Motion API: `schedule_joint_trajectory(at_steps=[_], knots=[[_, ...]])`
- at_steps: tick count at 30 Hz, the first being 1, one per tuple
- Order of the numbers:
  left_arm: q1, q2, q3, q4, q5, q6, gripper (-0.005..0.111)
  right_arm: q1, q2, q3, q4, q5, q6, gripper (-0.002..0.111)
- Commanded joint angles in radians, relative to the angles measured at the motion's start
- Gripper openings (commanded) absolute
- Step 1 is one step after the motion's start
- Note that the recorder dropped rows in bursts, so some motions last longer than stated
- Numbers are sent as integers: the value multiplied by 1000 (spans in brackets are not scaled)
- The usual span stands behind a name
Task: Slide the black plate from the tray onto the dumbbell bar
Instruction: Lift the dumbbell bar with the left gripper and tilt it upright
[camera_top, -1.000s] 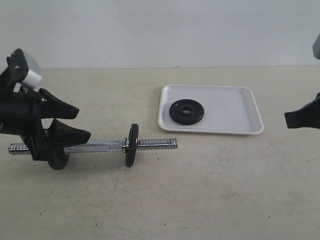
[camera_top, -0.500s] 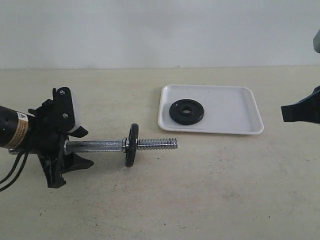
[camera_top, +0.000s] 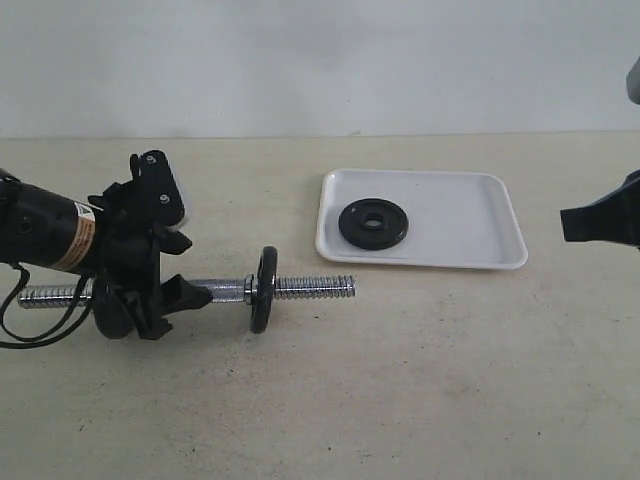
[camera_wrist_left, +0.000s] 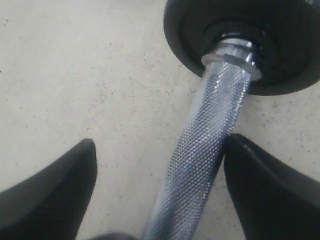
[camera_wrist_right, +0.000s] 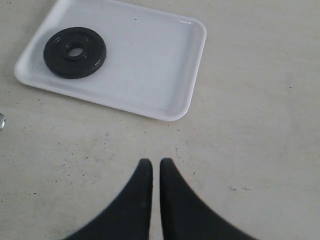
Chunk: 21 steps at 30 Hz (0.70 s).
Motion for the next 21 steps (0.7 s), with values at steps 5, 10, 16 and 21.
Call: schedule_joint_trajectory(at_steps=[5, 10, 16, 21], knots=[[-16, 94, -59, -6, 53, -21, 65, 3, 1, -1, 27, -13, -14, 3], [-127, 170, -145, -6, 133, 67, 62, 3, 1, -1, 42, -13, -28, 3], [-180, 275, -175, -6, 239, 33, 59, 3, 1, -1, 188, -13, -165, 3], [-180, 318, -175, -6, 319, 0, 57, 3, 1, -1, 200, -13, -176, 3]])
